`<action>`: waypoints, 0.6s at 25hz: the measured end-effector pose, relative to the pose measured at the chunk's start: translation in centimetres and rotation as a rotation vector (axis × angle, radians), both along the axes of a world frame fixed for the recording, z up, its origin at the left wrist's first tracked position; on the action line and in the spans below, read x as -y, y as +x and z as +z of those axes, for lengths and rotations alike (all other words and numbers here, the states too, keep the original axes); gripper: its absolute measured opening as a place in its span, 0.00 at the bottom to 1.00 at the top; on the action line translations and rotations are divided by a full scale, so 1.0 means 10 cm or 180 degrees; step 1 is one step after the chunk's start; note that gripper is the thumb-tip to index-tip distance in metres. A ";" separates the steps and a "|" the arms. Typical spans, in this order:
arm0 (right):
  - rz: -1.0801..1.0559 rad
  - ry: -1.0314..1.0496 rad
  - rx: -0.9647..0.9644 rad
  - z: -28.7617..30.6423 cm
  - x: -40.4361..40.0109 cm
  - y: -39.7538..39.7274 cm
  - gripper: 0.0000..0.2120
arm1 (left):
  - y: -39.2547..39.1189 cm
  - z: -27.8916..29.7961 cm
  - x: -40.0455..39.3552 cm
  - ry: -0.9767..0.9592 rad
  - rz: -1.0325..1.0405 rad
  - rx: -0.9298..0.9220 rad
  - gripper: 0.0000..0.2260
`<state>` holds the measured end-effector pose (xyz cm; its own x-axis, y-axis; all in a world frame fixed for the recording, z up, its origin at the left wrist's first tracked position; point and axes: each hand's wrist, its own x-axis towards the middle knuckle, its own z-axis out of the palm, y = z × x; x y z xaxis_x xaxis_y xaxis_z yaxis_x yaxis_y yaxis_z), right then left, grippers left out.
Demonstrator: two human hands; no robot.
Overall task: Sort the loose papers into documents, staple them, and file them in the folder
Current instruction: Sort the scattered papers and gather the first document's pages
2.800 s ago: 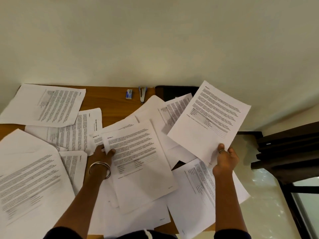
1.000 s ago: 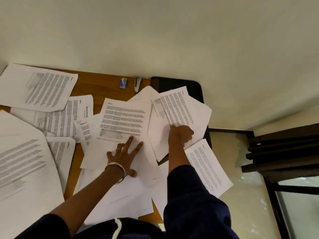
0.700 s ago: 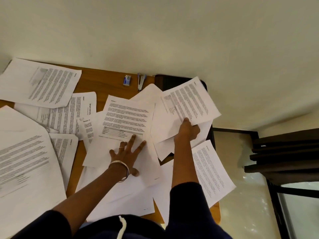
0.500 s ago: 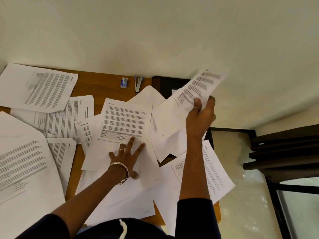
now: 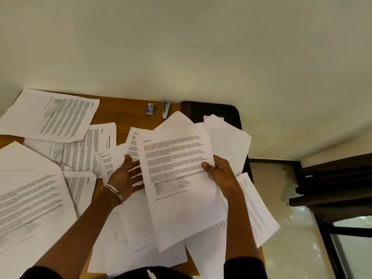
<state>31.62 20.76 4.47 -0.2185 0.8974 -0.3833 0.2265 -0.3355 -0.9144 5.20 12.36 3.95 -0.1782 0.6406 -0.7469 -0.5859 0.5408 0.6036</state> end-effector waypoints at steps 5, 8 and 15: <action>-0.0084 -0.0101 0.0211 -0.30 0.22 -0.09 0.15 | 0.13 -0.17 0.14 0.0046 -0.0107 -0.0447 0.08; -0.0203 -0.0059 0.0282 -0.36 0.21 -0.06 0.14 | 0.13 -0.18 0.12 -0.0043 0.0063 -0.0314 0.10; -0.0060 0.0043 0.1300 -0.48 0.11 -0.15 0.15 | 0.09 -0.36 0.13 -0.0312 -0.0087 -0.1660 0.14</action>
